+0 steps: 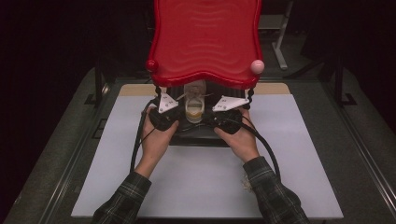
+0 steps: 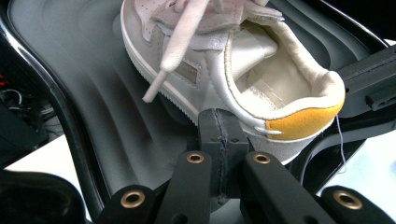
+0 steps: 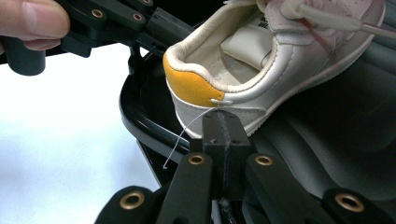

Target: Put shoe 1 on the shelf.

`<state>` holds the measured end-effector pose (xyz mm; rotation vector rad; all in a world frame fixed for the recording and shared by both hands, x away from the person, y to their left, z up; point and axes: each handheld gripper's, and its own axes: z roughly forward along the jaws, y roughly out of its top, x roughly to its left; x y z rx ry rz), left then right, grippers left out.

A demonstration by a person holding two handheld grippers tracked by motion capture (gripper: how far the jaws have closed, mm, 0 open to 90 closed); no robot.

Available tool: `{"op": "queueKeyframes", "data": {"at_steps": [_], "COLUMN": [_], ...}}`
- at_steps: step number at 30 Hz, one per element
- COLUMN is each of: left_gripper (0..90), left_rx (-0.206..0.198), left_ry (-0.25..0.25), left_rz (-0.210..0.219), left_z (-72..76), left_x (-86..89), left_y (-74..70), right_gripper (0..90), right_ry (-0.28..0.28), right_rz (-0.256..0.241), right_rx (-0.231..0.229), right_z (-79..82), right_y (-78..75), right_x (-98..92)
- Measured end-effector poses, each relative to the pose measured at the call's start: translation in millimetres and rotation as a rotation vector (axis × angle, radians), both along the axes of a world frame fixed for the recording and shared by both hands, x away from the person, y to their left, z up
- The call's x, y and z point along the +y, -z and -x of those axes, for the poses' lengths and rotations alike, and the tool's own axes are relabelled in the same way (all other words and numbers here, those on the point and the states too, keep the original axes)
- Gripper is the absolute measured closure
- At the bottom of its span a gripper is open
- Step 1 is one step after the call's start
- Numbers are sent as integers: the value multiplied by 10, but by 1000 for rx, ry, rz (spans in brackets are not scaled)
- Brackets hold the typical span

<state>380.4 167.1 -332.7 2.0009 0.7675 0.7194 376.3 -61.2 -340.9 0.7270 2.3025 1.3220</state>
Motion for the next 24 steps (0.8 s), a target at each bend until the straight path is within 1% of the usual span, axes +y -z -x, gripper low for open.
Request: {"op": "queueKeyframes", "data": {"at_steps": [2, 3, 4, 5, 7, 8, 11, 12, 15, 17, 18, 19, 21, 22, 24], "left_gripper": [897, 896, 891, 888, 847, 825, 792, 776, 722, 686, 667, 650, 607, 584, 541], "left_rx": [1, 4, 11, 21, 43, 57, 71, 79, 106, 126, 137, 144, 151, 162, 174], "left_ry": [2, 7, 11, 17, 35, 40, 57, 66, 104, 129, 144, 156, 169, 179, 194], "left_rz": [-9, -4, 10, 13, 16, 22, 45, 63, 65, 62, 69, 65, 59, 56, 54], "left_z": [11, 16, 23, 30, 48, 67, 116, 133, 182, 226, 257, 283, 327, 361, 416], "left_x": [15, 25, 39, 54, 89, 112, 169, 180, 213, 227, 236, 249, 269, 281, 295], "left_y": [-13, -16, -16, -13, -10, -10, -30, -35, -54, -58, -57, -59, -57, -53, -40], "right_gripper": [900, 900, 900, 900, 899, 898, 886, 880, 870, 874, 879, 883, 896, 897, 898], "right_ry": [-1, 1, 1, -2, 1, 5, 3, 5, 4, 12, 15, 17, 24, 22, 29], "right_rz": [2, -5, -9, -10, -12, -13, -8, -10, -11, -29, -28, -19, -33, -39, -37], "right_rx": [-2, 2, 1, 1, 13, 19, 35, 43, 56, 67, 78, 76, 80, 82, 96], "right_z": [-2, 3, 7, 14, 31, 41, 77, 98, 140, 167, 181, 195, 240, 255, 299], "right_y": [3, 6, 7, 2, -12, -18, -38, -47, -68, -66, -58, -47, -39, -36, -27], "right_x": [-18, -30, -40, -58, -100, -115, -173, -192, -244, -284, -311, -345, -400, -427, -496]}}
